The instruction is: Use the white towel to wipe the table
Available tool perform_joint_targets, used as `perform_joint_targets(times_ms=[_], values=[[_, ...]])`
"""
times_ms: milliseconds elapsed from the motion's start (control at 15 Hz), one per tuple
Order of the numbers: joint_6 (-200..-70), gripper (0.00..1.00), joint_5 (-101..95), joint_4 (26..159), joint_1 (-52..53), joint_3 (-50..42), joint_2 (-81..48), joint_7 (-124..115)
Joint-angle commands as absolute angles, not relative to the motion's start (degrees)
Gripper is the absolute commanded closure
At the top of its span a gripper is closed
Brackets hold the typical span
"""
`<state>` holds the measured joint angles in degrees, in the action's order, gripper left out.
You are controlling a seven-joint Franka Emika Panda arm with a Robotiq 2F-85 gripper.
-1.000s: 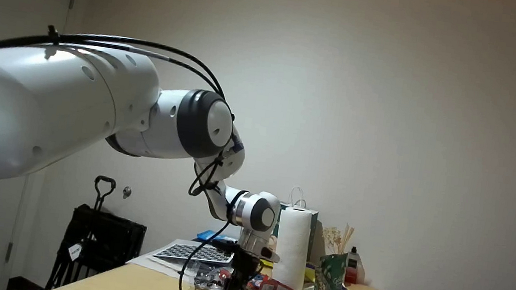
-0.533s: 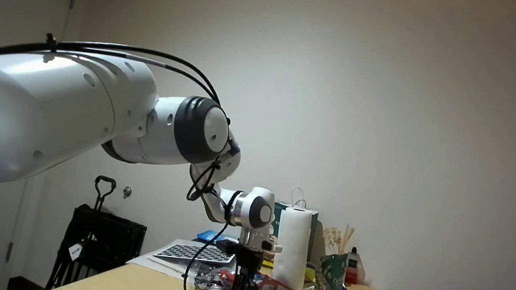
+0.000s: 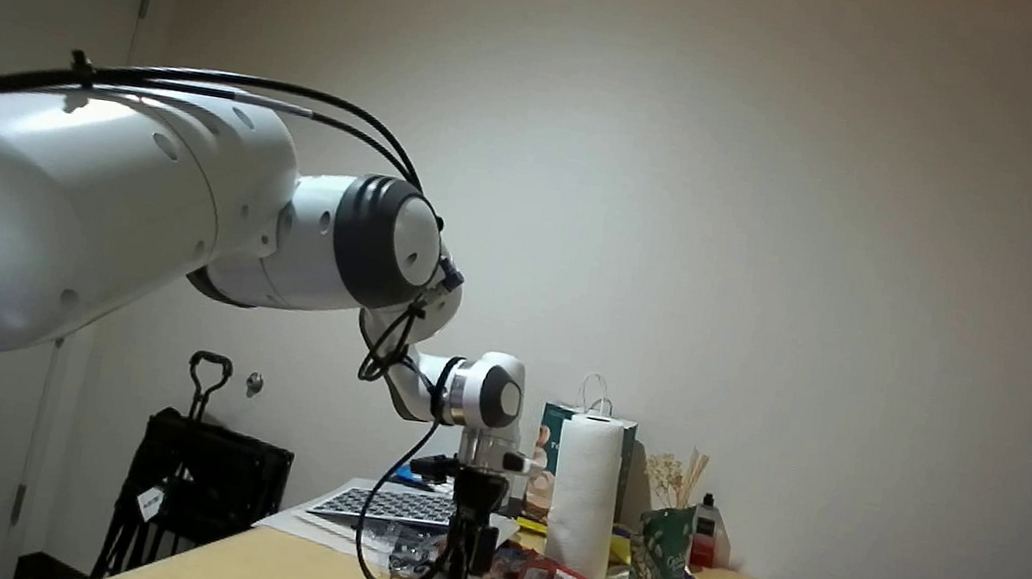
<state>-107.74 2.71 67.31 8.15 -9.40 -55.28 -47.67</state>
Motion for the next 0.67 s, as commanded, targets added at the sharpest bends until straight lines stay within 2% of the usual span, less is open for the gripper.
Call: perform_joint_targets(times_ms=[0, 267, 333, 600], values=[[-111.5, 0.03, -0.1, 75.8, 9.9, -9.1, -47.5, -48.5], [-116.9, 0.00, -3.4, 82.2, 12.2, -9.5, -42.2, -49.7], [-113.0, 0.00, -2.1, 74.7, 10.4, -8.2, -47.2, -48.2], [-114.6, 0.00, -2.9, 78.2, 11.1, -8.3, -44.6, -48.5]])
